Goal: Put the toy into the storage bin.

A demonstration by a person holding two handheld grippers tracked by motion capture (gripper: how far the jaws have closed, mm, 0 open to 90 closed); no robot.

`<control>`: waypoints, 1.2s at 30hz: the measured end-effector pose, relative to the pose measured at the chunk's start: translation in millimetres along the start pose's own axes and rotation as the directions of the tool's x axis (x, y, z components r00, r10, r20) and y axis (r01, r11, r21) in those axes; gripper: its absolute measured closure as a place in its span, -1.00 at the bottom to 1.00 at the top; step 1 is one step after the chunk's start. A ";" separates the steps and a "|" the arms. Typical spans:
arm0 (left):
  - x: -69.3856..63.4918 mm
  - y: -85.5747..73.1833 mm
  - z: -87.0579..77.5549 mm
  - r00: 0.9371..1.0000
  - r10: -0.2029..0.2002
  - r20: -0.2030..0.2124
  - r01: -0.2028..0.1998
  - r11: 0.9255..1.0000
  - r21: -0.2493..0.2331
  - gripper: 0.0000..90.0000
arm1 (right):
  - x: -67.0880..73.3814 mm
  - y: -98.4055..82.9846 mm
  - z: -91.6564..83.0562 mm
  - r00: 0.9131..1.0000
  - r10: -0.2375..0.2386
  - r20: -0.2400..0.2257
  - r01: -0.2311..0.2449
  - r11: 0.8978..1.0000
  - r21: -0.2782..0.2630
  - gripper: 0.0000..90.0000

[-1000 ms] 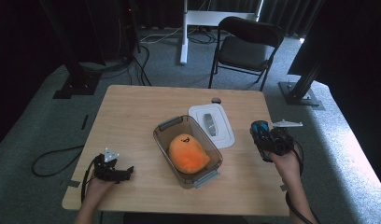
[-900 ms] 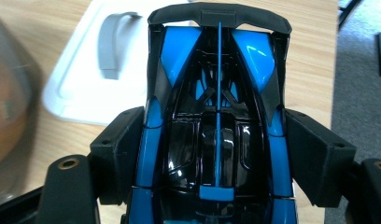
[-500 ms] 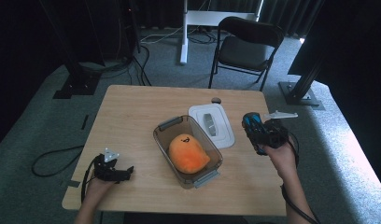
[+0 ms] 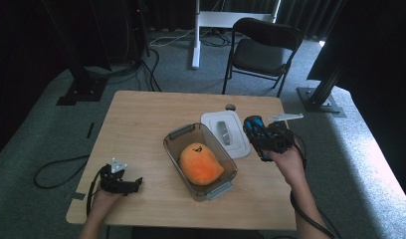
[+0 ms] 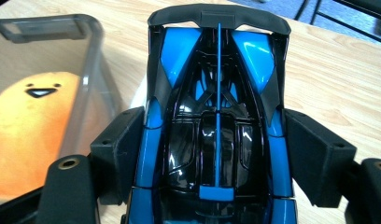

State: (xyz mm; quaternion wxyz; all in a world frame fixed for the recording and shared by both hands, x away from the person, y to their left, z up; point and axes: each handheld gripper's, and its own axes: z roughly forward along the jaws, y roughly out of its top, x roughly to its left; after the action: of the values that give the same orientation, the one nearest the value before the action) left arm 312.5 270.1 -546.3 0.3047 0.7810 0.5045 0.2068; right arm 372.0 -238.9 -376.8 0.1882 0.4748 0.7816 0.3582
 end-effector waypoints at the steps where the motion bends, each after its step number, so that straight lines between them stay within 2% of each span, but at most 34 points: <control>1: -0.1 0.0 0.1 1.000 -0.001 0.000 0.001 1.000 -0.001 -0.97 | 2.7 1.9 1.0 1.000 -0.003 -0.006 0.003 1.000 0.002 -0.43; 10: -0.1 0.0 0.1 1.000 -0.001 0.000 0.001 1.000 -0.001 -0.97 | 25.1 15.2 9.5 0.998 -0.035 -0.051 0.036 0.999 0.004 -0.43; 11: -0.1 0.0 0.1 1.000 -0.001 0.000 0.001 1.000 -0.001 -0.97 | 31.4 17.9 12.5 0.997 -0.041 -0.063 0.042 0.999 0.001 -0.43; 16: -0.1 0.0 0.1 1.000 -0.001 0.000 0.001 1.000 -0.001 -0.97 | 45.6 21.2 21.4 0.994 -0.065 -0.082 0.066 0.998 0.013 -0.43; 23: -0.1 0.0 0.0 1.000 -0.001 0.000 0.001 1.000 -0.001 -0.97 | 66.8 24.2 35.7 0.988 -0.090 -0.125 0.094 0.995 0.023 -0.43; 29: -0.1 0.0 0.1 1.000 -0.001 0.000 0.001 1.000 -0.001 -0.97 | 81.9 28.4 42.7 0.982 -0.094 -0.162 0.099 0.995 0.019 -0.43; 33: -0.1 0.0 0.1 1.000 -0.001 0.000 0.001 1.000 -0.001 -0.97 | 95.9 32.5 47.3 0.978 -0.115 -0.172 0.121 0.992 0.021 -0.43; 36: -0.1 0.0 0.1 1.000 -0.001 0.000 0.001 1.000 -0.001 -0.97 | 104.5 34.8 51.5 0.976 -0.115 -0.187 0.120 0.993 0.017 -0.43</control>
State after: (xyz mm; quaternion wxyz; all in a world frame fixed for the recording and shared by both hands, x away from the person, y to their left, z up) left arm 312.5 270.0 -546.3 0.3053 0.7804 0.5049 0.2069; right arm 375.8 -117.4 -381.0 0.1287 0.3948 0.8274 0.3780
